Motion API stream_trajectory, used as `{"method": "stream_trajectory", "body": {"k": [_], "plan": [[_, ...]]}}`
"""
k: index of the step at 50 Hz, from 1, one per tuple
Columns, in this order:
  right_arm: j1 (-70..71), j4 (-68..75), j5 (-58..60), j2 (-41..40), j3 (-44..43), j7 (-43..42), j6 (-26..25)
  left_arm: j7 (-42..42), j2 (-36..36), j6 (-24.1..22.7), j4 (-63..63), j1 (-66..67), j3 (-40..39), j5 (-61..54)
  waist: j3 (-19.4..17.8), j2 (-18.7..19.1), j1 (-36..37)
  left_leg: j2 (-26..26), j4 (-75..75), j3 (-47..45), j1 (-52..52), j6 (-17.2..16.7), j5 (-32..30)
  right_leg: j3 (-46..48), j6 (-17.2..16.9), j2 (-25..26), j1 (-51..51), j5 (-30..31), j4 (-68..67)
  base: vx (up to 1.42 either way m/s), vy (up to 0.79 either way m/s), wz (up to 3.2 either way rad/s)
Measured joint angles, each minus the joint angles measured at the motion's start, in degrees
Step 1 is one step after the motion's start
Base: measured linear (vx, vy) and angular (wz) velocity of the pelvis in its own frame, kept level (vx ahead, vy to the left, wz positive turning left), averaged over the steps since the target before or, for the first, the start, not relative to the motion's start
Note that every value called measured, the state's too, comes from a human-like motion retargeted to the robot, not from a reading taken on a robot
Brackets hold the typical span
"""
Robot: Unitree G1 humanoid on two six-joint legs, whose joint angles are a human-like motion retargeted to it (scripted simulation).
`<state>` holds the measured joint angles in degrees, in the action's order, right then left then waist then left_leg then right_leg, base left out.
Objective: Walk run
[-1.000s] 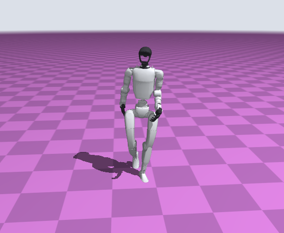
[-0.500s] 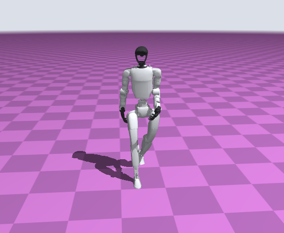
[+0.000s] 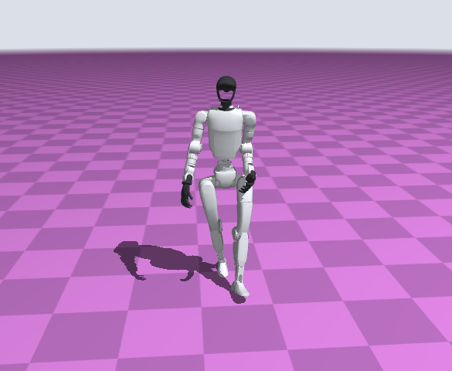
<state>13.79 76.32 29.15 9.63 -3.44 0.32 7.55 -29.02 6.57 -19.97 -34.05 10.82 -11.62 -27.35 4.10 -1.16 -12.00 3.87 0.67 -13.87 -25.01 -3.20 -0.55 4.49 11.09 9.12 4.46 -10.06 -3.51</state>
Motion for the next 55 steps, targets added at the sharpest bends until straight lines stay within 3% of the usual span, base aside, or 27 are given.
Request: {"method": "stream_trajectory", "body": {"k": [5,7,10,13,14,15,19,23,28,33,35,37,40,42,45,47,49,53,55], "plan": [[-6.16,4.56,-0.13,-0.71,-0.13,0.80,0.27,-1.75,-0.48,0.69,-0.28,0.77,-1.22,1.39,0.93,-1.20,1.59,1.81,1.99,-0.54,1.79,9.22,-6.85,1.35,-2.77,-1.18,2.95,3.47,-2.95,0.92,-0.11,-0.39],[-10.24,7.98,-0.29,-1.03,-1.07,-0.26,0.18,-2.10,-0.52,0.72,-0.34,1.33,-1.79,1.77,1.77,-2.42,4.08,1.44,1.75,-1.80,3.81,10.38,-8.15,3.15,-5.42,-3.12,3.62,10.44,-5.65,1.05,-0.14,-0.93],[-15.96,14.58,0.23,-1.51,-3.52,0.30,-2.06,-1.98,-0.48,0.89,-0.32,1.95,-2.83,0.85,2.95,-3.40,4.79,0.30,3.52,-2.53,6.30,11.36,-3.43,3.34,-11.10,-5.08,1.97,26.98,-13.69,0.98,-0.14,-0.52],[-20.25,20.49,0.97,-0.19,-4.96,5.33,-2.77,-0.84,-0.93,1.02,0.63,1.36,-2.99,-1.16,1.62,-0.28,1.87,-2.03,4.40,0.25,9.89,12.24,0.12,0.63,-14.39,-0.21,-3.93,38.82,-27.40,0.71,-0.10,0.11],[-21.82,21.09,1.56,0.58,-5.38,7.81,-2.99,-0.35,-1.03,0.76,1.08,1.01,-2.77,-1.51,1.34,0.39,1.58,-2.43,4.60,0.32,11.08,12.31,1.38,1.41,-14.50,-0.53,-6.27,40.02,-32.00,0.90,-0.06,-0.13],[-23.55,21.09,2.34,1.37,-5.85,10.47,-3.40,0.17,-1.08,0.46,1.55,0.61,-2.49,-1.76,1.17,0.82,1.66,-2.70,4.77,-0.09,12.29,12.24,2.71,2.47,-14.36,-1.77,-8.65,40.06,-36.56,0.74,-0.02,-0.56],[-27.98,20.96,6.97,3.21,-10.01,15.38,-6.54,2.14,-2.40,0.22,1.85,-3.09,-1.75,-1.95,0.25,3.91,0.19,-3.77,4.45,0.25,15.37,12.78,5.62,3.65,-12.04,-2.79,-17.73,27.20,-40.97,0.63,0.00,-0.08],[-31.19,20.16,5.25,4.24,-12.31,13.23,-5.93,2.53,-3.85,-0.52,3.19,-5.03,-0.16,-1.88,-0.80,5.31,-4.80,-2.04,3.98,3.67,19.01,13.11,7.90,5.43,-12.85,-6.20,-24.85,17.35,-33.64,0.70,-0.05,0.74],[-31.14,20.62,0.85,3.97,-14.43,12.65,-6.31,1.94,-5.16,-0.46,4.31,-6.57,0.23,-2.03,-1.92,2.66,-9.53,3.58,2.89,5.88,25.62,13.59,10.95,8.04,-16.77,-13.90,-28.38,17.22,-13.13,0.58,-0.08,0.52],[-28.97,19.79,-0.89,2.45,-14.26,15.28,-5.12,1.77,-4.81,-0.28,3.80,-6.91,0.02,-2.21,-3.02,2.69,-11.75,4.48,2.47,8.15,31.88,12.32,13.64,3.10,-19.20,-13.09,-32.19,12.39,1.19,0.70,-0.17,0.33],[-28.10,18.90,-0.03,1.82,-13.44,16.05,-4.13,1.67,-4.07,0.03,3.13,-6.56,0.13,-2.54,-2.91,3.20,-11.82,4.19,3.01,8.77,33.65,11.66,14.41,4.97,-18.69,-12.90,-32.17,12.40,3.43,0.93,-0.36,0.16],[-26.79,17.97,2.28,1.67,-12.32,16.62,-3.73,1.31,-3.20,0.26,2.28,-6.02,0.01,-3.04,-2.07,3.37,-11.74,4.09,4.26,8.80,34.54,10.34,13.67,6.04,-15.19,-12.38,-31.61,13.30,1.42,0.75,-0.29,0.18],[-25.16,16.81,6.37,1.88,-11.04,15.30,-4.35,0.41,-2.02,0.50,1.16,-4.00,0.24,-3.08,-0.49,4.40,-14.05,2.65,7.55,10.39,35.57,6.64,8.70,11.35,-11.20,-12.79,-29.72,16.82,-0.63,0.93,-0.38,0.86],[-23.87,16.64,8.06,2.28,-10.10,13.34,-5.19,-0.23,-1.19,0.91,0.43,-2.40,-0.06,-2.36,0.88,4.88,-15.19,1.47,11.98,10.25,35.39,2.80,0.54,6.60,-11.03,-11.95,-28.15,18.72,-1.78,0.78,-0.34,0.71],[-20.42,17.73,7.85,2.87,-9.25,11.57,-6.64,0.29,0.07,1.25,-0.70,-0.52,1.03,-1.48,1.98,4.40,-13.12,-0.05,24.61,8.26,31.90,-3.88,-15.82,3.23,-8.59,-11.55,-25.15,15.29,-4.59,0.91,-0.44,0.04],[-16.98,18.04,7.10,3.15,-8.51,12.09,-7.45,1.31,0.30,1.03,-0.40,0.18,1.84,-1.57,2.30,2.36,-13.01,-1.00,36.87,6.54,27.27,-5.11,-21.33,4.69,-7.68,-13.36,-22.12,13.66,-4.18,0.76,-0.37,0.06],[-13.27,17.32,6.18,3.17,-7.84,12.30,-8.44,0.58,-0.14,1.25,-0.13,-0.08,1.46,-1.43,2.79,0.72,-12.70,-0.73,45.27,6.94,22.62,-4.01,-25.18,5.34,-6.83,-13.54,-19.62,12.37,-3.29,0.71,-0.38,0.04],[-6.97,12.29,3.83,2.61,-6.12,9.74,-8.95,-0.93,-0.59,2.13,0.46,-0.85,0.10,-0.34,1.96,-0.63,-10.77,-1.57,50.25,8.42,14.67,-1.54,-14.33,2.91,-6.05,-11.15,-14.72,10.54,-1.34,0.47,-0.26,-0.37],[-4.54,8.36,2.96,2.06,-4.59,8.00,-8.31,-0.38,-0.63,1.53,1.08,-0.88,-0.49,-0.64,1.34,-2.12,-8.08,-3.51,47.95,4.92,11.63,0.86,-8.14,1.35,-5.14,-9.94,-12.50,10.21,-0.36,0.60,-0.31,-1.22]]}}
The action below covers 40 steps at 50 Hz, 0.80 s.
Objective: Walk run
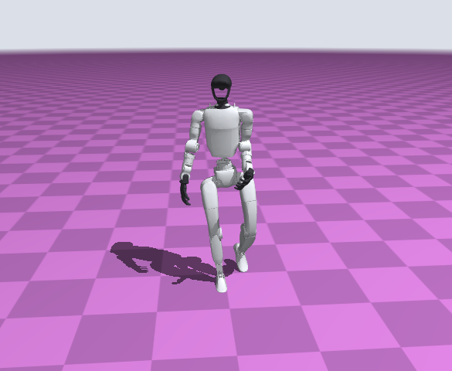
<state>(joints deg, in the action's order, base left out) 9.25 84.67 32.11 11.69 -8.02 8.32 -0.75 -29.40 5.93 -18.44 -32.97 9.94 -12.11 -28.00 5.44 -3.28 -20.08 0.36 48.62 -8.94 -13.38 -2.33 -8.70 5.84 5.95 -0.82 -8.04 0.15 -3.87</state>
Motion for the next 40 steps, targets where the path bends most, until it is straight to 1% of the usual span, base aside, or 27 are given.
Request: {"method": "stream_trajectory", "body": {"k": [2,5,8,10,12,13,14,15,16,17,18,19,20,22,23,25,28,29,30,32,33,35,36,37,38,40], "plan": [[2.05,-4.03,-0.28,-0.33,0.85,-1.48,1.06,0.27,-0.05,-0.41,0.44,-0.12,-0.37,-0.43,-0.58,-0.43,2.78,-2.16,-5.41,-3.77,-2.61,2.34,4.84,-1.32,0.55,1.56,1.63,-0.64,0.48,0.44,-0.20,-1.19],[4.73,-9.02,-0.77,-0.44,1.69,-3.64,2.93,0.51,0.26,-0.62,0.86,-0.26,-0.70,-0.48,-1.85,0.36,5.40,-2.93,-18.42,-5.58,-5.02,3.14,6.92,-2.10,1.27,4.61,4.17,-2.08,0.92,0.63,-0.21,-0.70],[6.69,-11.83,-1.25,-0.41,2.12,-5.28,4.73,1.55,1.18,-1.09,1.12,-0.34,-0.81,-0.41,-3.36,1.59,5.79,-0.97,-31.68,-4.05,-6.70,3.18,7.87,-2.80,2.32,7.89,7.18,-3.98,1.33,0.61,-0.16,-0.24],[7.40,-12.56,-1.66,-0.47,2.39,-5.84,5.58,2.36,1.86,-1.21,1.23,-0.58,-1.22,-0.31,-4.01,1.77,6.17,1.77,-39.12,-1.83,-8.17,3.30,9.03,-2.25,2.67,8.83,9.16,-5.16,1.63,0.66,-0.16,-0.30],[7.24,-12.19,-1.91,-0.88,2.46,-5.79,5.93,2.62,2.20,-1.23,1.40,-0.71,-1.88,-0.20,-4.09,1.50,6.57,4.02,-45.00,-1.37,-9.14,0.66,9.48,-2.25,2.93,9.19,10.63,-6.30,1.44,0.62,-0.15,-0.29],[6.92,-11.64,-2.00,-1.19,2.44,-5.63,5.98,2.52,2.15,-1.21,1.49,-0.78,-2.20,-0.19,-4.27,1.56,6.59,4.33,-47.06,-2.01,-9.39,-1.94,9.23,-2.19,3.17,9.73,11.34,-6.88,1.13,0.76,-0.15,-0.19],[6.45,-10.76,-2.05,-1.47,2.39,-5.40,5.97,2.34,2.05,-1.11,1.55,-0.90,-2.44,-0.14,-4.41,1.49,6.70,4.62,-48.13,-3.14,-9.31,-2.58,8.99,-2.11,3.50,10.13,11.93,-7.32,0.67,0.86,-0.15,-0.13],[5.92,-9.70,-2.08,-1.75,2.31,-5.14,5.94,2.11,1.91,-0.97,1.58,-1.04,-2.64,-0.07,-4.55,1.36,6.85,4.88,-48.70,-4.51,-9.06,-2.24,8.75,-2.03,3.86,10.47,12.46,-7.69,0.15,0.71,-0.14,-0.12],[5.20,-8.07,-1.79,-2.02,2.15,-4.71,5.86,1.87,1.69,-0.77,1.57,-1.16,-2.89,0.14,-4.56,1.38,7.10,4.98,-48.00,-5.31,-8.42,-0.94,8.20,-1.27,3.81,10.70,12.97,-7.76,-0.37,0.62,-0.13,-0.17],[4.46,-6.27,-1.36,-2.23,2.07,-4.25,5.54,1.66,1.48,-0.61,1.55,-1.25,-3.16,0.36,-4.47,1.15,7.51,5.16,-47.18,-6.26,-7.81,1.26,7.63,-0.64,3.59,10.63,13.46,-7.59,-0.94,0.66,-0.15,-0.32],[3.67,-4.12,-0.66,-2.31,2.12,-3.77,4.78,1.49,1.32,-0.54,1.50,-1.29,-3.46,0.63,-4.19,0.46,8.22,5.51,-46.10,-7.47,-7.24,5.24,7.02,-0.25,3.02,9.94,13.91,-6.91,-1.63,0.83,-0.17,-0.56],[2.73,-1.75,0.62,-2.34,2.14,-3.44,3.43,1.35,1.14,-0.52,1.40,-1.21,-3.77,0.85,-3.90,-0.10,9.32,5.98,-45.85,-7.40,-6.81,7.40,5.55,0.32,2.29,9.28,14.43,-5.76,-2.47,0.90,-0.17,-0.81],[1.71,0.73,2.18,-2.35,2.13,-3.18,1.80,1.22,0.94,-0.54,1.27,-1.08,-4.09,1.06,-3.61,-0.59,10.62,6.50,-46.01,-6.67,-6.45,8.64,3.67,0.98,1.48,8.63,15.00,-4.37,-3.39,0.85,-0.17,-0.86],[-0.99,5.68,6.09,-2.38,1.99,-4.38,-1.65,1.03,0.75,-0.49,0.85,-0.53,-4.58,1.18,-2.52,-1.18,12.29,6.76,-46.90,-5.66,-4.52,10.34,1.06,2.66,-1.29,7.57,15.50,1.63,-6.37,0.97,-0.15,-0.73],[-2.39,8.18,7.96,-2.50,2.02,-5.47,-3.16,1.04,0.78,-0.44,0.58,-0.26,-5.00,1.09,-1.62,-1.71,12.71,6.73,-46.70,-6.22,-3.92,11.46,2.41,3.51,-3.69,6.34,15.25,6.18,-8.55,1.10,-0.13,-0.60],[-5.39,12.57,10.88,-2.85,2.46,-6.91,-5.19,1.54,0.59,-0.22,0.06,-0.14,-5.95,0.21,-0.56,-1.81,12.38,5.73,-45.54,-6.39,-2.84,11.91,5.07,2.99,-9.31,5.74,13.40,16.26,-15.09,0.95,-0.12,-0.30],[-10.82,12.73,11.75,-2.69,4.08,-2.81,-4.80,2.80,-0.59,-0.68,0.41,-1.17,-5.69,-1.63,-1.77,1.05,9.03,3.65,-44.12,-2.82,-0.12,12.48,8.45,0.23,-17.40,10.48,7.21,27.09,-28.91,0.75,-0.13,0.41],[-12.03,12.73,11.90,-2.41,4.08,-0.59,-4.11,3.02,-0.87,-0.96,0.61,-1.67,-5.40,-1.93,-2.04,1.66,8.78,3.02,-43.86,-2.48,0.87,12.28,9.64,-0.17,-18.03,10.78,4.83,28.68,-32.88,0.81,-0.13,0.10],[-13.12,12.73,12.11,-2.10,3.91,1.76,-3.35,3.19,-1.08,-1.22,0.80,-2.21,-5.11,-2.13,-2.22,2.07,8.86,2.37,-43.68,-2.55,1.93,11.88,10.85,-0.52,-17.71,10.52,2.43,29.48,-36.51,0.57,-0.07,-0.50],[-14.98,12.65,13.21,-1.70,2.06,5.01,-2.84,3.59,-1.20,-1.02,0.90,-3.56,-4.74,-2.21,-2.90,3.27,10.28,1.49,-43.95,-4.35,3.89,12.32,12.28,-2.43,-14.32,10.85,-1.67,22.25,-40.47,0.50,-0.01,-0.61],[-16.03,12.41,13.41,-1.57,0.96,5.75,-2.74,3.84,-1.18,-0.94,1.05,-4.09,-4.35,-2.21,-3.17,4.05,9.53,1.57,-44.08,-3.90,4.86,12.64,12.95,-0.77,-12.75,9.28,-3.43,19.07,-40.82,0.70,0.00,0.16],[-17.91,11.24,12.17,-1.11,-0.51,5.73,-2.23,4.30,-1.14,-1.29,1.77,-5.01,-3.39,-2.23,-3.72,5.35,6.70,1.87,-43.96,-1.80,6.26,12.67,14.12,0.28,-10.64,7.05,-7.54,13.22,-40.26,0.66,0.02,0.82],[-18.64,10.91,10.88,-0.81,-0.96,4.97,-1.85,4.27,-1.17,-1.60,2.33,-5.05,-2.87,-2.22,-3.89,6.08,5.28,2.03,-43.97,-0.79,6.95,12.74,14.62,1.04,-9.39,5.67,-9.33,10.13,-38.37,0.50,0.03,0.91],[-19.29,10.67,9.59,-0.53,-1.40,4.20,-1.56,4.17,-1.21,-1.86,2.88,-5.05,-2.41,-2.19,-4.01,6.62,3.97,2.36,-44.04,0.05,7.71,12.82,15.15,1.76,-8.85,4.18,-10.82,7.50,-35.81,0.58,-0.01,0.75],[-19.77,10.59,8.30,-0.27,-1.83,3.43,-1.44,3.91,-1.28,-1.98,3.41,-4.98,-2.06,-2.15,-4.03,6.76,2.88,3.05,-44.21,0.57,8.63,12.91,15.72,2.37,-9.71,2.50,-11.74,5.81,-31.88,0.69,-0.07,0.65],[-20.04,10.90,5.72,-0.02,-2.68,2.47,-1.63,3.18,-1.66,-1.80,4.18,-5.02,-1.60,-2.15,-4.13,6.02,0.80,5.32,-44.64,1.46,10.82,13.16,16.92,2.91,-12.30,-0.67,-12.87,4.96,-22.92,0.65,-0.10,0.61]]}}
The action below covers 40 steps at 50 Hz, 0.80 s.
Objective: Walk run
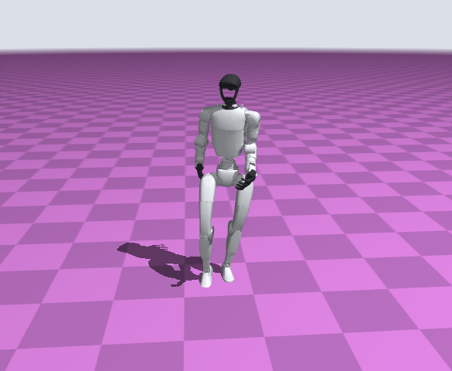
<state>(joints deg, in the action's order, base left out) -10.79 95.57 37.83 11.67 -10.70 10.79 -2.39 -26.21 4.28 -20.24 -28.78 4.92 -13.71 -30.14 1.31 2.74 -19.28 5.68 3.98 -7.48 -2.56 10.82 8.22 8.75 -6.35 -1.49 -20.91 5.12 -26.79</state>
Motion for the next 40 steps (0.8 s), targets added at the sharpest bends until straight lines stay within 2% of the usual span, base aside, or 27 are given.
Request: {"method": "stream_trajectory", "body": {"k": [3,5,8,10,12,13,15,18,20,22,23,24,27,31,35,40], "plan": [[0.70,0.80,-2.86,-0.34,-0.80,0.97,-0.43,-1.03,-1.04,0.63,0.19,-0.14,0.46,-0.03,-0.57,-1.86,-2.72,3.27,-0.59,1.70,4.45,0.07,2.01,-1.19,-2.00,-3.27,-1.46,-1.70,12.58,0.64,-0.17,0.59],[1.33,0.75,-4.02,-0.83,-0.93,2.13,-0.05,-1.45,-1.62,0.71,0.09,-0.09,0.65,0.16,-1.00,-2.09,-3.66,3.96,-0.96,2.51,7.22,-0.24,3.34,-2.91,-2.08,-3.28,-3.00,-4.53,19.17,0.68,-0.20,0.30],[2.35,-0.45,-4.34,-1.57,-0.74,2.92,1.58,-1.91,-1.49,0.60,-0.35,0.06,0.54,1.06,-1.19,-1.61,-3.06,4.10,-1.09,2.25,10.15,-0.95,5.16,-2.40,-4.78,-3.05,-5.18,-3.57,26.05,0.62,-0.17,-0.05],[2.97,-1.40,-4.09,-1.96,-0.51,2.70,2.75,-1.91,-0.76,0.53,-0.75,0.54,0.71,1.61,-1.33,-1.25,-3.08,4.27,-0.35,2.68,11.68,-1.25,6.06,-2.15,-3.77,-2.70,-4.97,-2.44,26.06,0.77,-0.26,0.13],[3.94,-2.15,-3.40,-2.20,-0.51,1.77,3.30,-1.42,0.45,0.52,-1.40,1.02,0.80,1.59,-0.91,-1.00,-3.47,4.44,1.04,3.06,12.44,-2.07,5.67,-3.15,0.74,-2.11,-4.26,-1.40,23.05,0.71,-0.22,0.52],[4.17,-2.45,-3.14,-2.28,-0.70,1.10,3.33,-1.17,1.09,0.58,-1.75,1.53,1.04,1.38,-0.62,-0.50,-4.43,4.03,2.05,4.01,12.79,-2.76,4.80,0.18,2.33,-2.65,-3.48,-0.99,22.47,0.81,-0.28,1.20],[4.41,-2.94,-2.96,-2.23,-1.30,-0.47,3.37,-1.12,2.38,0.93,-2.44,2.56,1.26,0.91,0.12,0.58,-7.90,2.38,5.18,5.95,13.04,-5.19,0.90,-0.99,4.74,-1.99,-1.69,2.13,22.29,0.88,-0.36,1.62],[5.63,-2.13,-5.01,-1.87,-1.70,-2.38,3.60,-1.97,4.13,1.72,-3.85,3.14,0.81,1.28,1.81,0.78,-6.77,1.43,13.95,5.13,10.81,-10.64,-12.91,-1.02,6.22,-2.57,0.82,0.95,20.09,0.77,-0.40,0.62],[7.75,-0.72,-6.70,-1.39,-2.16,-2.28,3.50,-1.37,4.74,1.64,-4.36,3.25,1.89,1.36,1.96,-0.81,-4.66,1.11,23.95,3.33,7.29,-15.19,-22.79,-1.77,6.83,-3.73,3.15,-1.26,18.87,0.73,-0.40,0.15],[10.29,-0.53,-6.89,-1.05,-1.81,-1.35,2.65,-0.77,4.45,1.16,-3.88,3.28,2.26,1.27,2.26,-3.36,-4.08,-1.19,34.82,-1.67,3.23,-17.28,-28.13,-0.76,8.05,-4.77,5.46,-2.39,19.32,0.62,-0.38,0.25],[11.50,-0.97,-6.69,-0.96,-1.71,-0.96,1.88,-1.28,4.08,1.15,-3.71,3.18,2.10,1.46,2.52,-4.16,-4.05,-2.22,39.24,-2.87,1.30,-17.26,-30.26,-0.25,8.44,-4.83,6.78,-3.15,19.71,0.66,-0.41,0.48],[12.86,-1.83,-6.59,-0.81,-1.54,-0.75,1.07,-2.07,3.72,1.36,-3.67,2.86,1.78,1.93,2.55,-4.47,-4.14,-3.28,42.67,-3.03,-0.77,-16.73,-28.85,0.24,8.76,-4.49,8.08,-3.94,20.10,0.64,-0.39,0.62],[16.92,-6.30,-6.23,-0.35,-0.91,-2.06,-0.48,-3.71,3.10,2.06,-3.50,1.97,0.51,3.72,1.68,-5.10,-3.46,-5.93,48.24,-4.19,-6.19,-13.22,-17.91,0.98,9.25,-3.11,11.93,-5.23,21.56,0.47,-0.30,0.14],[21.60,-14.54,-6.06,-0.38,0.81,-5.53,-0.02,-2.32,3.06,0.40,-2.69,2.65,-0.55,3.27,0.47,-6.88,1.17,-6.74,41.97,-8.88,-10.80,-10.05,-8.54,-0.93,10.39,-0.77,15.78,-6.16,22.74,0.47,-0.28,-0.94],[25.34,-21.45,-7.11,0.38,1.79,-7.39,1.80,-1.54,3.65,0.03,-2.38,3.61,-0.95,2.39,0.07,-6.15,4.44,-6.42,25.90,-12.09,-13.58,-7.56,-7.20,-1.34,11.30,2.50,18.64,-7.97,23.30,0.52,-0.21,-0.56],[27.66,-26.17,-8.95,1.28,1.72,-9.49,3.94,-1.06,4.92,0.63,-2.71,3.68,-1.37,1.62,-0.79,-4.16,5.34,-3.50,7.82,-15.26,-16.52,-6.81,-5.54,-0.75,12.15,6.46,22.72,-10.60,24.44,0.50,-0.14,-0.11]]}}
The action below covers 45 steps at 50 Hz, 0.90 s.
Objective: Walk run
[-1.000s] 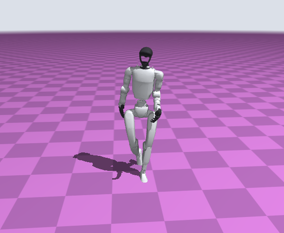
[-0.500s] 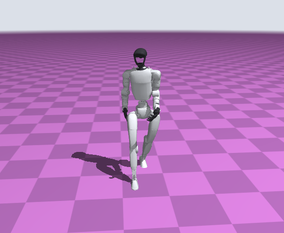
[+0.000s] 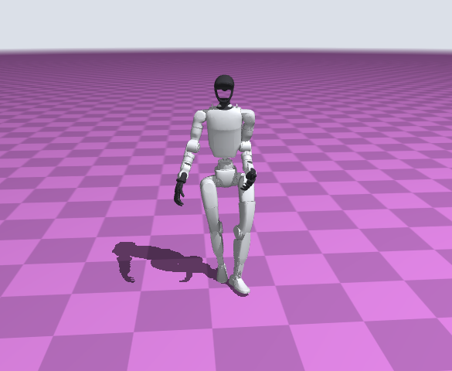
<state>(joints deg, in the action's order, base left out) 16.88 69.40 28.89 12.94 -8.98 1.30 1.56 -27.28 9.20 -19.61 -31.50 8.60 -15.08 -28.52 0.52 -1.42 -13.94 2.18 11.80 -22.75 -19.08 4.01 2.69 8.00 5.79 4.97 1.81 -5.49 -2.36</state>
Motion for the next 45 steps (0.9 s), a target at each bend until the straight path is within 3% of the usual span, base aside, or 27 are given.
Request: {"method": "stream_trajectory", "body": {"k": [6,7,11,13,16,18,20,23,27,30,36,38,40,42,45], "plan": [[-1.40,3.81,-2.21,-0.99,-1.34,-0.68,1.07,-1.37,-0.40,0.15,0.17,-0.11,-0.40,1.52,-0.03,0.71,0.77,1.83,-8.44,-13.96,0.09,-4.37,2.48,2.15,0.97,2.70,2.89,-2.91,-0.51,0.62,-0.16,0.05],[-1.84,5.61,-2.20,-1.21,-1.54,-0.04,1.07,-1.44,-0.44,0.08,0.06,-0.24,-0.57,1.69,-0.05,0.78,1.24,1.88,-8.23,-15.19,0.63,-3.63,1.99,2.38,0.99,3.10,3.19,-3.21,-0.93,0.49,-0.14,-0.28],[-5.00,15.10,0.55,-1.92,-1.76,5.75,-0.28,-1.42,-0.39,-0.27,-0.30,0.24,-1.42,1.44,0.92,-1.32,3.57,4.81,-8.57,-10.43,1.78,8.01,-3.86,3.78,-1.29,1.13,4.58,-1.77,-3.78,0.76,-0.17,-0.46],[-7.76,20.11,2.58,-2.51,-1.90,8.41,-1.42,-1.87,-0.61,0.18,-0.79,0.96,-2.43,1.11,2.22,-2.69,4.80,6.11,-10.17,-8.77,3.18,10.76,-3.38,4.86,-3.24,-0.38,5.17,2.55,-6.39,0.79,-0.21,-0.58],[-12.52,26.29,3.84,-3.39,-2.74,9.24,-3.65,-1.10,-1.08,1.39,-1.99,0.51,-3.05,0.14,3.23,-2.06,4.70,4.43,-9.57,-10.29,4.76,10.13,-1.22,7.67,-11.56,-2.44,3.05,15.57,-14.92,0.85,0.00,-0.06],[-16.57,27.87,2.52,-3.99,-2.43,9.43,-3.22,0.71,-1.83,1.18,-1.78,0.01,-2.01,-0.06,2.65,-0.53,3.23,3.64,-8.30,-6.43,5.97,10.20,0.70,5.80,-17.19,-0.31,0.40,23.52,-22.04,0.58,-0.07,0.74],[-20.64,28.00,0.34,-3.96,-1.57,11.20,-1.76,1.88,-2.93,0.09,-1.03,-0.65,-0.49,0.56,2.16,1.33,3.03,1.61,-6.97,-6.63,7.21,10.14,2.15,0.02,-19.79,3.39,-3.40,29.24,-30.56,0.67,-0.07,0.92],[-25.07,28.00,0.11,-3.86,-2.05,14.71,-1.66,0.81,-3.64,0.31,-1.11,-3.03,1.28,1.22,1.38,4.39,1.52,0.18,-6.35,-3.43,9.15,9.89,3.46,-1.24,-14.77,4.90,-10.39,22.94,-40.49,0.51,0.01,1.00],[-29.30,28.00,3.97,-4.38,-3.64,12.84,-0.67,-1.37,-3.83,0.51,-0.31,-4.22,3.79,-0.19,0.89,6.74,-0.72,0.51,-6.78,1.01,12.25,9.78,4.64,1.90,-5.91,-2.45,-15.67,11.67,-40.54,0.52,0.03,0.92],[-30.80,28.00,5.11,-4.28,-3.67,13.10,0.09,-3.09,-3.97,-0.03,1.45,-4.12,5.76,-0.88,0.98,7.24,-3.63,2.52,-7.06,5.88,14.08,10.12,5.27,3.15,-4.29,-7.12,-17.77,8.56,-30.94,0.58,0.00,1.50],[-29.62,26.82,4.81,-4.37,-3.18,14.92,-0.22,-5.76,-4.06,0.60,4.16,-4.77,7.41,-2.03,0.68,3.89,-7.47,9.04,-7.60,15.05,19.69,10.76,6.87,-13.14,-9.03,-6.08,-21.09,6.90,-9.25,0.45,-0.05,1.45],[-28.43,25.78,4.02,-4.13,-2.79,14.60,-0.64,-5.92,-3.92,0.66,4.73,-4.75,7.74,-2.35,0.23,2.65,-7.27,10.73,-7.75,17.26,22.07,10.67,7.55,-15.69,-13.41,-6.12,-21.99,7.05,-3.71,0.54,-0.10,0.89],[-27.05,24.42,3.40,-3.84,-2.39,13.95,-0.97,-5.84,-3.92,0.51,5.00,-4.39,7.78,-2.58,-0.62,1.41,-6.55,10.84,-7.21,18.96,24.86,9.56,8.74,-12.27,-20.79,-5.75,-21.98,7.68,0.32,0.58,-0.37,0.51],[-24.68,23.19,2.82,-3.18,-1.87,13.05,-1.49,-5.62,-4.03,0.35,4.78,-4.17,7.29,-2.87,-1.12,0.48,-4.63,9.85,-6.45,19.00,26.20,7.58,9.68,-8.13,-20.79,-3.18,-22.28,7.72,1.82,0.46,-0.48,0.18],[-21.39,21.99,2.28,-1.79,-2.31,11.02,-2.78,-5.38,-3.93,0.40,3.82,-3.30,7.25,-3.26,-1.58,0.13,-5.44,10.66,-4.41,23.15,28.10,7.29,10.62,-13.03,-20.79,-0.80,-20.19,10.94,1.11,0.68,-0.11,1.14]]}}
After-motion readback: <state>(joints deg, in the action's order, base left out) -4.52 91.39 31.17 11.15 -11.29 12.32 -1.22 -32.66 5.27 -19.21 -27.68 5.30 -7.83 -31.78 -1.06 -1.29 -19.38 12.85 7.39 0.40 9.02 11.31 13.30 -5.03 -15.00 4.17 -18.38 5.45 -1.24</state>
